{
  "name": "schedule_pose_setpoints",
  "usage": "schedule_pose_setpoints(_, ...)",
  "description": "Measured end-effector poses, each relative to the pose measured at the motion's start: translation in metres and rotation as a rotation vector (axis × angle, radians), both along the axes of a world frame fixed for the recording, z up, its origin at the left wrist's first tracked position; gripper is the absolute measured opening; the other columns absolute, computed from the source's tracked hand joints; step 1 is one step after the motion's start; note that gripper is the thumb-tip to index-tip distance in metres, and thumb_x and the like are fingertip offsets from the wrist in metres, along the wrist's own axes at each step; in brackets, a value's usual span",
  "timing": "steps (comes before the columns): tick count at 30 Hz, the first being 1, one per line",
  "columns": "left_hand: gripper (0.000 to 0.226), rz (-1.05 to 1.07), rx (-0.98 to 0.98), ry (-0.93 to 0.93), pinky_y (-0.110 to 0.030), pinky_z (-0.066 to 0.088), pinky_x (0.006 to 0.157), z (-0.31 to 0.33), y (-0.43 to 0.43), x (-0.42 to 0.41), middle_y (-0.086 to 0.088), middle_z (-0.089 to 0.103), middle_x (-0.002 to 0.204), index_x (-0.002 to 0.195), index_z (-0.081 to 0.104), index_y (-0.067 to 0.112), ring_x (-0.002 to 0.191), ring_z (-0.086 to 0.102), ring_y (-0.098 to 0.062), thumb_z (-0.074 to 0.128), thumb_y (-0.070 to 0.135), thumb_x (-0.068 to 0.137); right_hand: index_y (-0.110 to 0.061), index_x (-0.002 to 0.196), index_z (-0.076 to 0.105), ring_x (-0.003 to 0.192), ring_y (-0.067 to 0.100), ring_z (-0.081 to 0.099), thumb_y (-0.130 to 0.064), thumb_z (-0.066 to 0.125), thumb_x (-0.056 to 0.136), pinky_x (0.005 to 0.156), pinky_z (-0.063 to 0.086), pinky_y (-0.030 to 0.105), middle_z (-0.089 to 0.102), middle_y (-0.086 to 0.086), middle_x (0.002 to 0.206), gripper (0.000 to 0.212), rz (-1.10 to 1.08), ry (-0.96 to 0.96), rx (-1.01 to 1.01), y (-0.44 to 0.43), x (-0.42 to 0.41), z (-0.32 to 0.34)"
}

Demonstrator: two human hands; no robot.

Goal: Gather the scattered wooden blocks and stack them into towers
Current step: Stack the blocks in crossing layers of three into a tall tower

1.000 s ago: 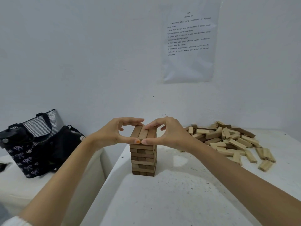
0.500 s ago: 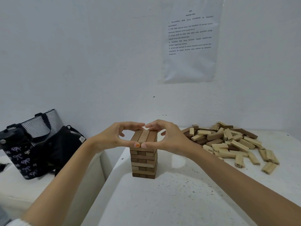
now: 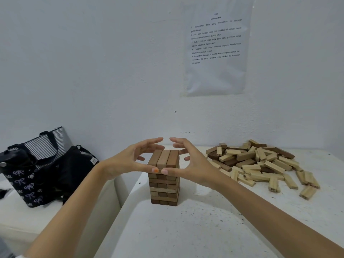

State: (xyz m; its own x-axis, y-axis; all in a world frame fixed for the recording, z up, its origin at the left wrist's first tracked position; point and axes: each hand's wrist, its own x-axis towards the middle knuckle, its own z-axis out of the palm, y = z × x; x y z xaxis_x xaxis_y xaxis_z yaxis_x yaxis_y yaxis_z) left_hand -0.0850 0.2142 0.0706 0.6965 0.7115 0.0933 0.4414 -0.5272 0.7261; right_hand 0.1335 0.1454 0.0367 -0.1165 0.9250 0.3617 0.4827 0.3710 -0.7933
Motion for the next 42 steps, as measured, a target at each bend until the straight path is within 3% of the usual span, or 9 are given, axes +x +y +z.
schedule_pose_setpoints(5, 0.085, 0.013, -0.019, -0.031, -0.046, 0.035, 0.109, -0.005, 0.003, -0.001, 0.014, 0.058, 0.129, 0.136, 0.042, 0.047, 0.128, 0.046, -0.004, 0.082, 0.048, 0.061, -0.040, 0.135, 0.042, 0.120, 0.001, 0.046, -0.043, 0.084, 0.069, 0.100, 0.036, 0.025, 0.055, -0.015, 0.122, 0.078, -0.006, 0.003, -0.009, -0.001, 0.000, -0.002)
schedule_pose_setpoints(11, 0.089, 0.005, -0.041, -0.060, -0.047, 0.036, 0.109, -0.006, 0.003, 0.000, 0.013, 0.058, 0.129, 0.138, 0.041, 0.044, 0.127, 0.047, -0.005, 0.083, 0.050, 0.059, -0.038, 0.133, 0.046, 0.116, -0.003, 0.047, -0.041, 0.084, 0.069, 0.094, 0.036, 0.019, 0.055, -0.016, 0.118, 0.075, -0.013, 0.025, -0.015, -0.002, -0.001, -0.003)
schedule_pose_setpoints(19, 0.083, -0.016, -0.081, -0.120, -0.036, 0.043, 0.104, -0.010, 0.003, 0.001, 0.007, 0.059, 0.129, 0.139, 0.043, 0.038, 0.124, 0.051, -0.009, 0.080, 0.035, 0.064, -0.040, 0.130, 0.050, 0.113, -0.007, 0.049, -0.040, 0.086, 0.066, 0.085, 0.036, 0.010, 0.058, -0.018, 0.114, 0.073, -0.024, 0.051, -0.003, -0.001, -0.001, -0.004)
schedule_pose_setpoints(24, 0.077, -0.019, -0.116, -0.167, -0.027, 0.048, 0.095, -0.013, 0.004, 0.001, 0.003, 0.060, 0.127, 0.139, 0.044, 0.035, 0.122, 0.054, -0.014, 0.078, 0.020, 0.071, -0.041, 0.128, 0.051, 0.111, -0.007, 0.050, -0.039, 0.087, 0.066, 0.087, 0.036, 0.011, 0.061, -0.018, 0.111, 0.071, -0.030, 0.072, 0.002, 0.000, -0.001, -0.007)
schedule_pose_setpoints(31, 0.075, -0.010, -0.137, -0.194, -0.026, 0.049, 0.095, -0.015, 0.002, 0.002, 0.001, 0.062, 0.125, 0.137, 0.047, 0.033, 0.120, 0.055, -0.013, 0.078, 0.019, 0.070, -0.041, 0.127, 0.051, 0.106, -0.011, 0.050, -0.037, 0.087, 0.066, 0.084, 0.036, 0.010, 0.061, -0.018, 0.108, 0.071, -0.027, 0.081, 0.004, -0.003, -0.001, -0.006)
schedule_pose_setpoints(34, 0.075, -0.003, -0.147, -0.208, -0.025, 0.049, 0.093, -0.015, -0.001, 0.002, 0.001, 0.062, 0.125, 0.137, 0.047, 0.033, 0.120, 0.055, -0.014, 0.078, 0.020, 0.070, -0.041, 0.130, 0.049, 0.106, -0.012, 0.050, -0.038, 0.086, 0.068, 0.084, 0.036, 0.010, 0.059, -0.019, 0.108, 0.073, -0.021, 0.077, -0.010, -0.005, -0.001, -0.004)
schedule_pose_setpoints(37, 0.083, 0.003, -0.158, -0.192, -0.024, 0.049, 0.093, -0.015, -0.004, 0.003, 0.003, 0.060, 0.127, 0.140, 0.041, 0.037, 0.121, 0.055, -0.012, 0.081, 0.027, 0.067, -0.041, 0.140, 0.038, 0.113, -0.007, 0.048, -0.041, 0.085, 0.069, 0.095, 0.038, 0.020, 0.055, -0.021, 0.114, 0.085, -0.013, 0.069, -0.039, -0.005, -0.003, -0.004)
schedule_pose_setpoints(40, 0.095, 0.013, -0.150, -0.175, -0.018, 0.046, 0.095, -0.015, -0.008, 0.003, 0.009, 0.052, 0.137, 0.145, 0.027, 0.041, 0.125, 0.051, -0.006, 0.080, 0.035, 0.067, -0.045, 0.148, 0.020, 0.122, 0.000, 0.043, -0.050, 0.083, 0.065, 0.101, 0.035, 0.025, 0.046, -0.019, 0.130, 0.104, 0.001, 0.048, -0.080, -0.006, -0.003, -0.006)
schedule_pose_setpoints(42, 0.102, 0.039, -0.134, -0.194, -0.019, 0.044, 0.098, -0.013, -0.012, 0.001, 0.013, 0.048, 0.140, 0.146, 0.024, 0.044, 0.127, 0.049, -0.002, 0.081, 0.048, 0.061, -0.046, 0.148, 0.017, 0.125, 0.003, 0.040, -0.057, 0.080, 0.061, 0.100, 0.035, 0.025, 0.040, -0.016, 0.141, 0.109, 0.004, 0.049, -0.088, -0.010, -0.002, -0.004)
